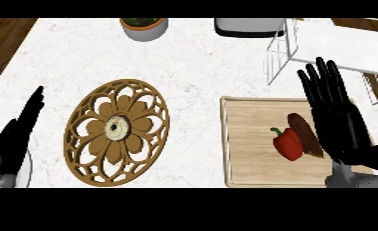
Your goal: Pick the sweet potato from the tray and place it in the tiered shelf
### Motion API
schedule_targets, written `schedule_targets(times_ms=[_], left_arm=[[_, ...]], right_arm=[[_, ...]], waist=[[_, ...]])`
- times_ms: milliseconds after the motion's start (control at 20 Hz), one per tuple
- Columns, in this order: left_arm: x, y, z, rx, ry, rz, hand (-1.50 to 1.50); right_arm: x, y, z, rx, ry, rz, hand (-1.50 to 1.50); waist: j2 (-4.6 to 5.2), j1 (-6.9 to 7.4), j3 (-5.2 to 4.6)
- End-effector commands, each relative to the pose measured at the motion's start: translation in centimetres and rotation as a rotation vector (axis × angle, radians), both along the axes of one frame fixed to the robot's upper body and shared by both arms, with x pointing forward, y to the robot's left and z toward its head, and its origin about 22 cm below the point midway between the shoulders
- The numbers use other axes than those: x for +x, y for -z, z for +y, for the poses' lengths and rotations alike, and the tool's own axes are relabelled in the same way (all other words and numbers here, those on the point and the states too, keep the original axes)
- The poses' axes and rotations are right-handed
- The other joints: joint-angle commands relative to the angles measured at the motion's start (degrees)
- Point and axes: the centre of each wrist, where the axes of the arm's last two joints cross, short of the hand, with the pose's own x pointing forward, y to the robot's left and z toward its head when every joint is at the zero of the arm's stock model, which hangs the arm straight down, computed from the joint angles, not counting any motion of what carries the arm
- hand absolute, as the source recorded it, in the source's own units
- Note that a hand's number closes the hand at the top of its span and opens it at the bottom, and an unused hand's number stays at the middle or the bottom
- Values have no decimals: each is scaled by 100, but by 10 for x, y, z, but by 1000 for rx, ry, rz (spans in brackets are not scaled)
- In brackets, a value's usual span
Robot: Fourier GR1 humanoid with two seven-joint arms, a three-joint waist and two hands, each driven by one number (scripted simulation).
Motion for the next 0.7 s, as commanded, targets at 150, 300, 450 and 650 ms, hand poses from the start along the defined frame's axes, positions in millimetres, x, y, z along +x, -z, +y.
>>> schedule_targets(times_ms=[150, 300, 450, 650], left_arm=[[-4, 24, -18, -269, -54, 117, 0], [-15, 41, -30, -364, -89, 178, 0], [-2, 47, -51, -500, -35, 216, 0], [17, 56, -51, -524, -36, 252, 0]], right_arm=[[1, -62, -90, -543, 209, -118, 150], [-14, -81, -155, -989, 458, 34, 150], [-21, -59, -188, -948, 579, 258, 150], [-30, -63, -219, -963, 430, 193, -150]], waist=[[113, -180, 52], [249, -486, -129], [191, -137, 67], [123, -42, 84]])
